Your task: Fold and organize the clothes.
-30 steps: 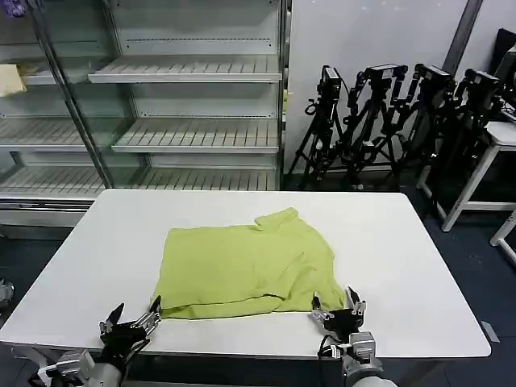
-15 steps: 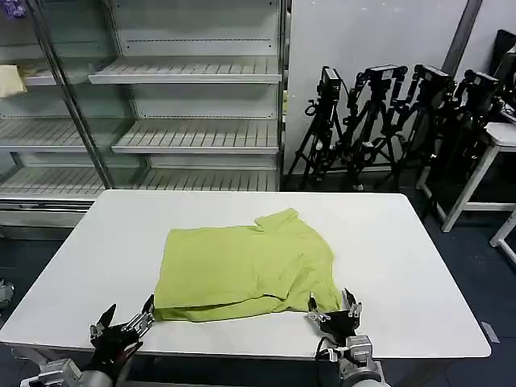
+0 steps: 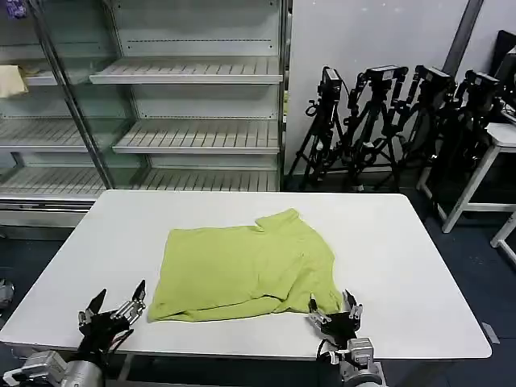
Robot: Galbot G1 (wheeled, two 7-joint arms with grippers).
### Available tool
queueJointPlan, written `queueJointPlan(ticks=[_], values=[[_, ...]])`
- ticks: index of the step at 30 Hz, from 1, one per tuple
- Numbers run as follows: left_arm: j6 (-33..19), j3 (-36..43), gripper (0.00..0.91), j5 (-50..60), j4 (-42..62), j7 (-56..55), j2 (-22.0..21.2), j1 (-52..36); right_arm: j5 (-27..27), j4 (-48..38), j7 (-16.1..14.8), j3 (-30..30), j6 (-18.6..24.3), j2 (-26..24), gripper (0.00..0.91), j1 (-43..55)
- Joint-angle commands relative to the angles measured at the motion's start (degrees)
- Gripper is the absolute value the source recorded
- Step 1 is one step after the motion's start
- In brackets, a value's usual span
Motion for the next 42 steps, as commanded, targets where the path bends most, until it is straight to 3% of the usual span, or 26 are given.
queueJointPlan(ticks=[1, 9, 13, 22, 24, 25, 26, 27, 28, 29, 31, 32, 33, 35, 42], values=[[-0.21, -2.37, 0.907, -5.67, -0.89, 0.10, 0.75, -0.62, -0.02, -0.69, 0.04, -0.06, -0.30, -0.01, 0.907, -0.18], [-0.52, -0.87, 0.907, -4.95, -0.98, 0.46, -0.36, 1.39, -0.04, 0.21, 0.04, 0.10, -0.22, -0.30, 0.907, -0.38], [-1.78, 3.71, 0.907, 7.05, 2.04, 1.11, -0.72, 2.88, -0.10, 0.14, 0.00, 0.18, -0.20, -0.41, 0.907, -0.60], [-2.09, 11.86, 0.907, 20.43, 11.74, 2.14, 0.48, -2.03, -0.17, -0.29, -0.01, -0.09, -0.19, -0.47, 0.907, -0.29], [-0.77, 13.21, 0.826, 22.84, 14.17, 2.75, 0.86, -3.29, -0.31, -0.51, 0.09, -0.23, -0.28, -0.40, 0.907, -0.21], [-0.17, 13.71, 0.665, 23.31, 14.71, 2.76, 0.98, -3.54, -0.30, -0.54, 0.10, -0.27, -0.29, -0.34, 0.907, -0.21], [0.37, 14.09, 0.443, 23.98, 15.16, 2.89, 1.05, -3.90, -0.31, -0.56, 0.13, -0.32, -0.31, -0.29, 0.907, -0.19], [1.13, 14.54, 0.353, 24.56, 15.87, 3.08, 1.15, -4.23, -0.30, -0.54, 0.16, -0.38, -0.37, -0.24, 0.907, -0.18], [1.56, 14.76, 0.262, 24.69, 15.97, 3.09, 1.18, -4.38, -0.30, -0.52, 0.17, -0.39, -0.37, -0.22, 0.836, -0.17], [2.19, 14.90, 0.081, 24.76, 16.32, 3.04, 1.15, -4.52, -0.28, -0.52, 0.19, -0.49, -0.37, -0.18, 0.645, -0.15], [2.85, 15.14, 0.030, 25.47, 16.78, 2.95, 1.12, -4.63, -0.23, -0.56, 0.14, -0.61, -0.38, -0.15, 0.474, -0.07], [3.11, 15.20, 0.020, 25.70, 16.98, 2.88, 1.10, -4.61, -0.21, -0.61, 0.16, -0.67, -0.37, -0.11, 0.202, -0.04], [3.37, 15.20, 0.020, 25.76, 17.22, 2.76, 1.08, -4.54, -0.18, -0.63, 0.16, -0.76, -0.37, -0.04, 0.111, 0.01], [3.43, 15.16, 0.020, 25.75, 17.30, 2.67, 1.04, -4.33, -0.20, -0.66, 0.11, -0.87, -0.26, 0.05, 0.000, 0.02], [3.40, 14.78, 0.020, 24.24, 16.83, 2.23, 0.88, -3.90, -0.13, -0.51, -0.28, -1.01, 0.70, 0.08, 0.000, -0.12]])
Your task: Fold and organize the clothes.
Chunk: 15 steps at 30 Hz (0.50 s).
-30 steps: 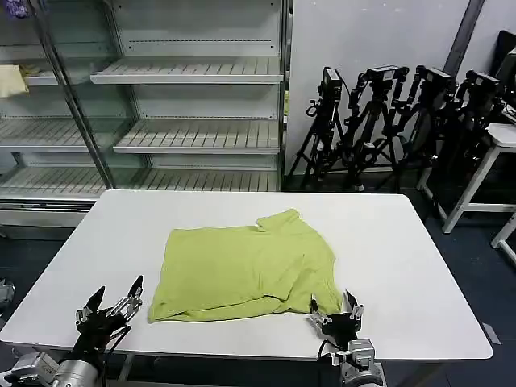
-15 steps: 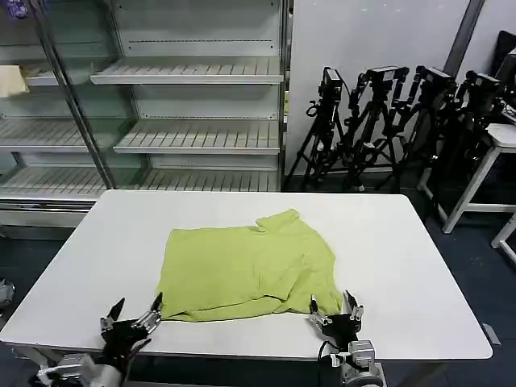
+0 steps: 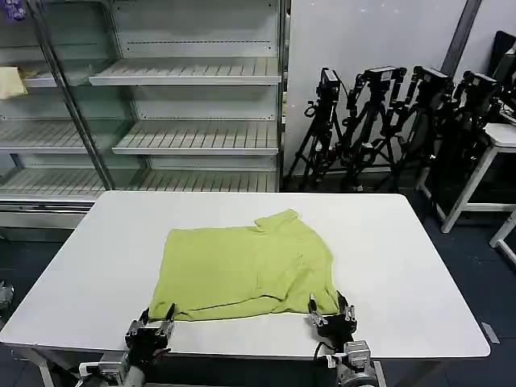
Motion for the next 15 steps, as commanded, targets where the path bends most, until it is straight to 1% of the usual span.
queueJointPlan(ticks=[1, 9, 15], values=[[1.77, 1.47, 0.020, 1.67, 2.25, -0.09, 0.06, -0.58, 0.14, -0.49, 0.25, 0.19, 0.71, -0.07, 0.000, 0.02], [1.40, 1.21, 0.020, -0.81, -2.06, -0.33, -0.31, 1.45, 0.32, 2.44, 0.25, 0.63, 0.67, -1.04, 0.000, -2.33], [1.47, 1.22, 0.020, -0.68, -7.89, -0.88, -1.02, 5.08, 0.06, 8.76, 0.46, 1.87, 0.51, -2.72, 0.000, -8.07]])
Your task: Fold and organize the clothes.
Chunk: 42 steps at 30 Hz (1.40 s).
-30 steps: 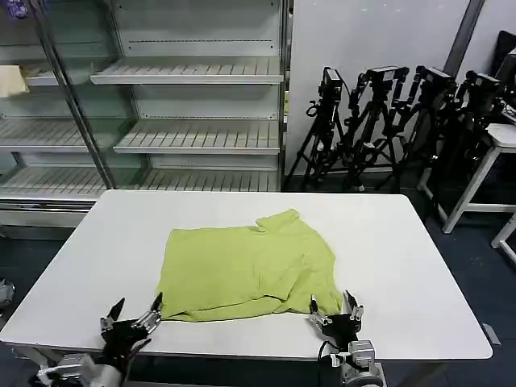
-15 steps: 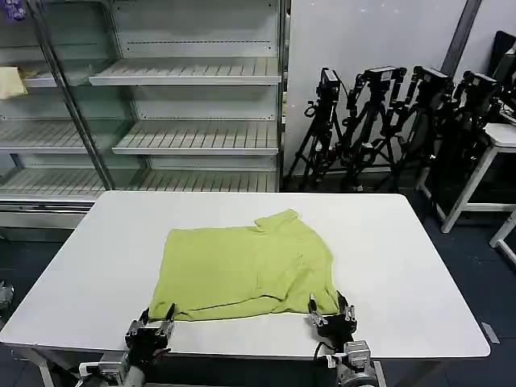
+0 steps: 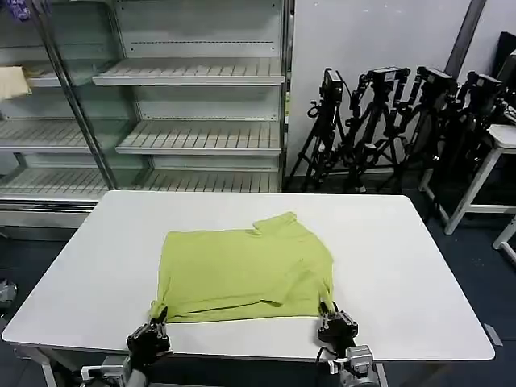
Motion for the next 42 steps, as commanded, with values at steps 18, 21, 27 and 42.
queueJointPlan(ticks=[18, 21, 27, 42], values=[[0.30, -0.58, 0.907, 4.23, -12.18, -1.11, -1.03, 10.70, -3.34, 16.91, 1.99, 4.00, -0.11, -1.99, 0.907, -12.66], [0.09, -1.05, 0.907, 3.74, -13.11, -1.68, -1.30, 10.65, -4.70, 17.87, 1.76, 4.37, 2.26, -1.87, 0.907, -12.31], [-0.09, -4.57, 0.907, 0.04, -16.03, -2.20, -1.02, 10.09, -3.91, 19.64, 1.29, 6.13, 5.00, -2.67, 0.907, -8.78], [3.38, -7.50, 0.907, -11.25, -5.47, -5.01, 8.04, -8.49, 7.03, -0.41, 6.36, -1.45, -5.26, -1.37, 0.907, 25.62]])
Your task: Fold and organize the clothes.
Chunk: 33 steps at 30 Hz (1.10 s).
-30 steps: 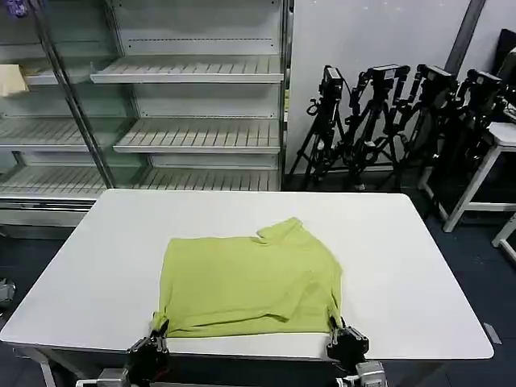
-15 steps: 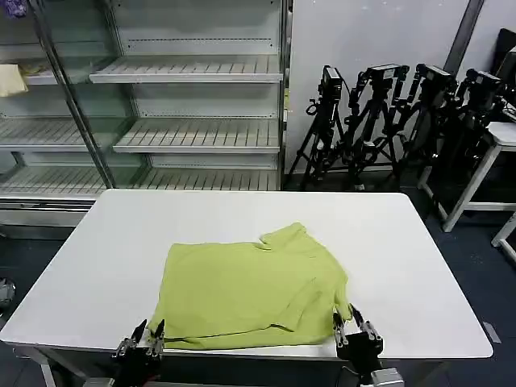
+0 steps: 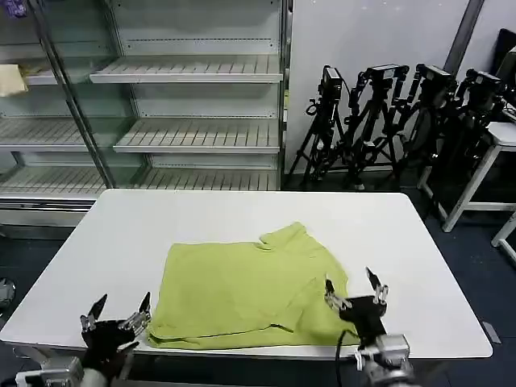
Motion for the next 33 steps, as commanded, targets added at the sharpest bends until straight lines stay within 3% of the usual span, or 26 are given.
queueJointPlan(ticks=[1, 5, 17, 24, 33], values=[[2.41, 2.56, 0.907, -4.39, 9.73, -1.08, 4.32, -11.78, 5.65, -13.88, 2.50, -5.67, -6.21, 1.53, 0.907, 22.95], [5.33, 6.26, 0.907, -4.97, 15.09, -2.23, 7.25, -18.58, 8.35, -22.16, 3.65, -9.50, -7.90, 3.06, 0.907, 32.05], [5.52, 15.03, 0.907, -11.64, 30.38, -5.09, 14.90, -33.28, 12.82, -40.04, 4.41, -18.02, -8.04, 8.25, 0.907, 45.47], [5.57, 18.93, 0.907, -16.11, 35.72, -6.32, 17.09, -39.66, 14.42, -46.59, 4.97, -19.90, -8.07, 10.23, 0.907, 49.61], [5.56, 22.87, 0.907, -17.59, 41.76, -6.59, 16.71, -44.46, 14.60, -51.47, 5.27, -19.92, -8.09, 11.66, 0.907, 50.35]])
